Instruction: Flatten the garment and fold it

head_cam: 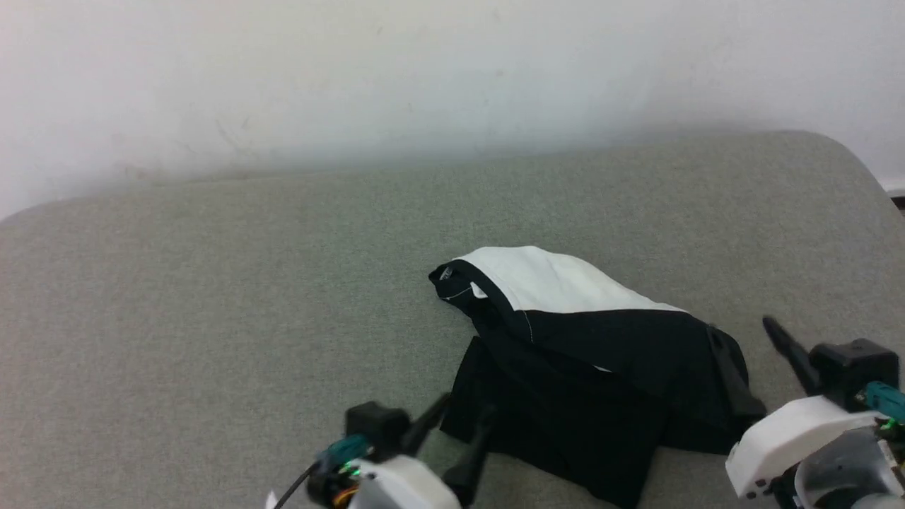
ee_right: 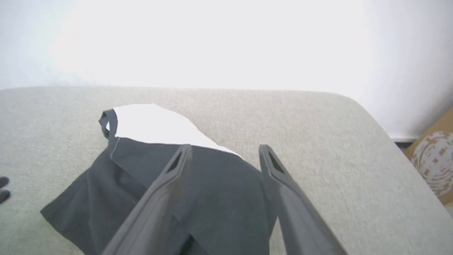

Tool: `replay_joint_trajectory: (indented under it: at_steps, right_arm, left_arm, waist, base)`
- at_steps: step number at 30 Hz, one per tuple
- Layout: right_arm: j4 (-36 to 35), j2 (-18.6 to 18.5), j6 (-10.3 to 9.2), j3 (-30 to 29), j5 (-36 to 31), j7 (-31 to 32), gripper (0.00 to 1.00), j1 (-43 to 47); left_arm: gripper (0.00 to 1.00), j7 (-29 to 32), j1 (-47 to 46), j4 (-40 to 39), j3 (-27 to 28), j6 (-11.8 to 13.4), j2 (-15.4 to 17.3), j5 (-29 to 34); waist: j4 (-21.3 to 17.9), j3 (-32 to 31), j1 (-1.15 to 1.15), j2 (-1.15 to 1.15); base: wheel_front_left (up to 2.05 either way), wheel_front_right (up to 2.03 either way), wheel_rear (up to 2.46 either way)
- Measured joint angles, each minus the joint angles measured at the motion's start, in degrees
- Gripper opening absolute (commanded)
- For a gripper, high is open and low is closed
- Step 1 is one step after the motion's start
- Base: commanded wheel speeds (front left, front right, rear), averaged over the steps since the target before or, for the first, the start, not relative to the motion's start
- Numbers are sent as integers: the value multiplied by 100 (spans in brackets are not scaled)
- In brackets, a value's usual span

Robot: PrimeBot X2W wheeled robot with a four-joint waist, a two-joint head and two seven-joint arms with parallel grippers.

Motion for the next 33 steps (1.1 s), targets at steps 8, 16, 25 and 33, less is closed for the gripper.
replay_joint_trajectory:
  at_steps: [8,16,25,33]
  right_arm:
    - [-113,36,-1,-27,-271,-813,100,-230]
    - [222,101,-1,-18,-378,-1172,100,-322]
    - [665,120,0,15,-369,-1347,100,-388]
    - [1038,121,0,170,-363,-1314,100,-244]
  left_arm:
    - [100,1490,-838,164,-719,361,-13,-1290]
    - [100,1778,-1575,790,-884,673,-13,-1650]
    - [0,1220,-1764,1065,-894,470,0,-1748]
    - [0,348,-1637,230,-94,762,711,-1734]
  waist:
    - [-200,338,0,0]
    - [-435,719,1,0]
    - [-518,797,1,0]
    - [-284,388,0,0]
  base:
    - [0,0,0]
    - [0,0,0]
    - [0,0,0]
    - [0,0,0]
